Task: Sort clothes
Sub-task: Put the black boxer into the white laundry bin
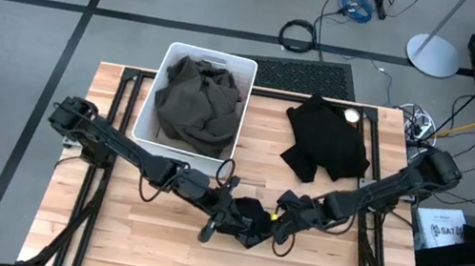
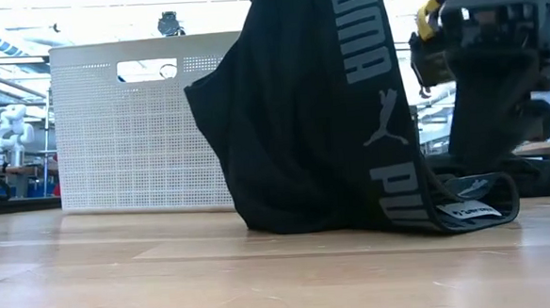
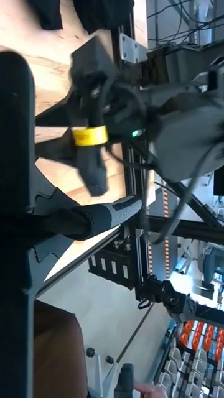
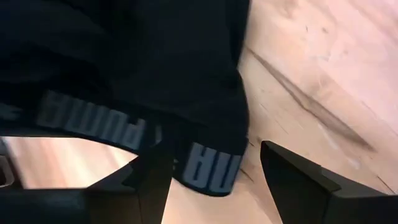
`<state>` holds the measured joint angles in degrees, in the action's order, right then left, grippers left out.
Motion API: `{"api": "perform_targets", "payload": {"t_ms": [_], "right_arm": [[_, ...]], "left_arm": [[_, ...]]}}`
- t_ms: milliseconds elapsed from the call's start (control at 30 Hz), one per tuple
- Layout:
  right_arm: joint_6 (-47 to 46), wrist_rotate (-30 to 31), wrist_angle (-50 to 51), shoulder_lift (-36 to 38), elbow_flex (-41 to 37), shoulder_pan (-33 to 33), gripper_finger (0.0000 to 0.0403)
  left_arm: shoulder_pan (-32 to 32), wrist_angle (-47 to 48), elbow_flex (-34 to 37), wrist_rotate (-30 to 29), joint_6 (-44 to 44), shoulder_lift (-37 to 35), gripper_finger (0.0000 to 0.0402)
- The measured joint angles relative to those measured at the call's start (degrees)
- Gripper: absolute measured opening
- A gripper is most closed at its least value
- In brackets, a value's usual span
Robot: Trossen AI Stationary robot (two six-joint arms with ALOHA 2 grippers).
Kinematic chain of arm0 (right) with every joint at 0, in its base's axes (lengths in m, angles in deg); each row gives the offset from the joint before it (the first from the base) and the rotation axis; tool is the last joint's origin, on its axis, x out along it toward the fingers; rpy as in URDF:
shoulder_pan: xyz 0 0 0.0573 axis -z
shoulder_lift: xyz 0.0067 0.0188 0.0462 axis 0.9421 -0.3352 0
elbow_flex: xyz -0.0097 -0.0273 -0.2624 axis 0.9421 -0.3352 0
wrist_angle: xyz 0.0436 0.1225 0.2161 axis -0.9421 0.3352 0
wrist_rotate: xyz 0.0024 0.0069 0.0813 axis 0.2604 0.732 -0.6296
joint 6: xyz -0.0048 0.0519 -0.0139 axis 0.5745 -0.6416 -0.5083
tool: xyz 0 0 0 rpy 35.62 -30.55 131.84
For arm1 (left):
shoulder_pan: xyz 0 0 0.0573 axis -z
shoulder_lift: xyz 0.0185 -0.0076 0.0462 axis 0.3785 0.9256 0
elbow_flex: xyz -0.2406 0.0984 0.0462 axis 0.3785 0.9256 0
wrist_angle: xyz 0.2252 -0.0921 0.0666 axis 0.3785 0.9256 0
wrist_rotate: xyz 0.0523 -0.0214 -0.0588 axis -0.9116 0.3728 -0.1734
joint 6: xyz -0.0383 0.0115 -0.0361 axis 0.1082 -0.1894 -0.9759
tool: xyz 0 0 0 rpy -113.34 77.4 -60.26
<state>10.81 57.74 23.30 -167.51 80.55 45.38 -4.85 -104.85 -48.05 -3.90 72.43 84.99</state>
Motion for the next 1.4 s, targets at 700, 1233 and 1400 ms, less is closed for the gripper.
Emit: {"api": "perform_targets", "payload": {"t_ms": [700, 1233, 1400], "right_arm": [[4.3, -4.6, -3.5, -3.1, 2.0, -0.2, 0.0009], [15.1, 18.9, 29.3, 23.9, 29.3, -6.2, 0.0001], [25.3, 31.0, 21.2, 29.9, 32.7, -6.7, 0.0001]], "left_arm": [[0.0, -0.2, 0.0, 0.2, -0.2, -0.2, 0.0007], [0.3, -6.5, 0.1, -18.0, 2.6, -12.6, 0.0009], [0.2, -8.6, 0.1, -29.3, 2.2, -16.3, 0.0009]]}}
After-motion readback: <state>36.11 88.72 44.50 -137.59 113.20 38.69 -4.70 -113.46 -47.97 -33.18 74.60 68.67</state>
